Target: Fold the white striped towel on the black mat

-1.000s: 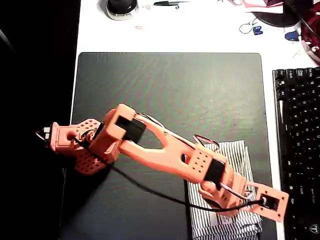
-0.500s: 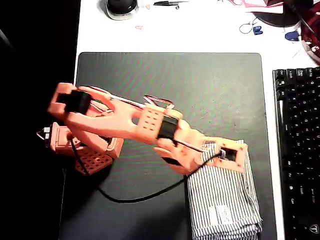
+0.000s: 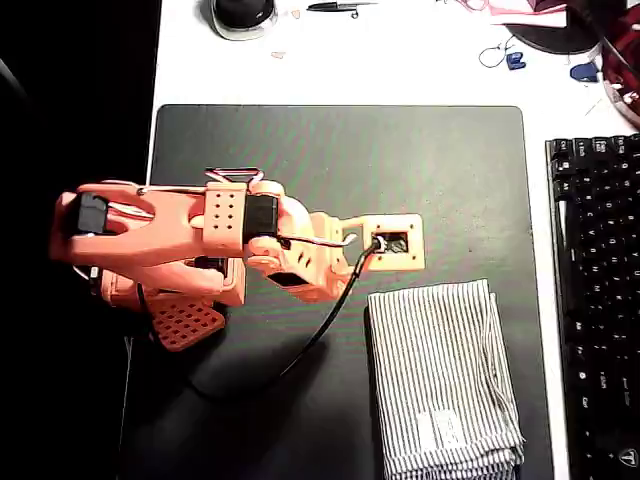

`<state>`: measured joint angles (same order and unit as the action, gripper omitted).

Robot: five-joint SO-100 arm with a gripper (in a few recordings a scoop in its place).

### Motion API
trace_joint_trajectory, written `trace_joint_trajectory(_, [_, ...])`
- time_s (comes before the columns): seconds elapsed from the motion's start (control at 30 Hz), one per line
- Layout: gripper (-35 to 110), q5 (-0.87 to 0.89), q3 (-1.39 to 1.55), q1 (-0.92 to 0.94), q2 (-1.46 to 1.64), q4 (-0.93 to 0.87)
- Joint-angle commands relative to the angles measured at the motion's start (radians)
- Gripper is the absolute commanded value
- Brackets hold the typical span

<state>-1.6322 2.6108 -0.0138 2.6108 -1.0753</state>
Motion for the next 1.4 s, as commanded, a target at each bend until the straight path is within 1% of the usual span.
trace_joint_trajectory(0.0, [0,0.012,0.057,-0.037,0.091,0.012])
trace_joint_trajectory(0.27, [0,0.048,0.232,-0.080,0.290,-0.002])
trace_joint_trajectory(0.47, [0,0.097,0.322,-0.106,0.460,-0.055])
trace_joint_trajectory(0.6, [0,0.107,0.365,-0.091,0.538,-0.103])
trace_joint_trajectory(0.87, [0,0.114,0.454,-0.037,0.634,-0.117])
trace_joint_trajectory(1.03, [0,0.106,0.495,-0.023,0.704,-0.172])
trace_joint_trajectory(1.23, [0,0.121,0.503,-0.006,0.721,-0.236])
trace_joint_trajectory(1.37, [0,0.129,0.503,-0.002,0.721,-0.236])
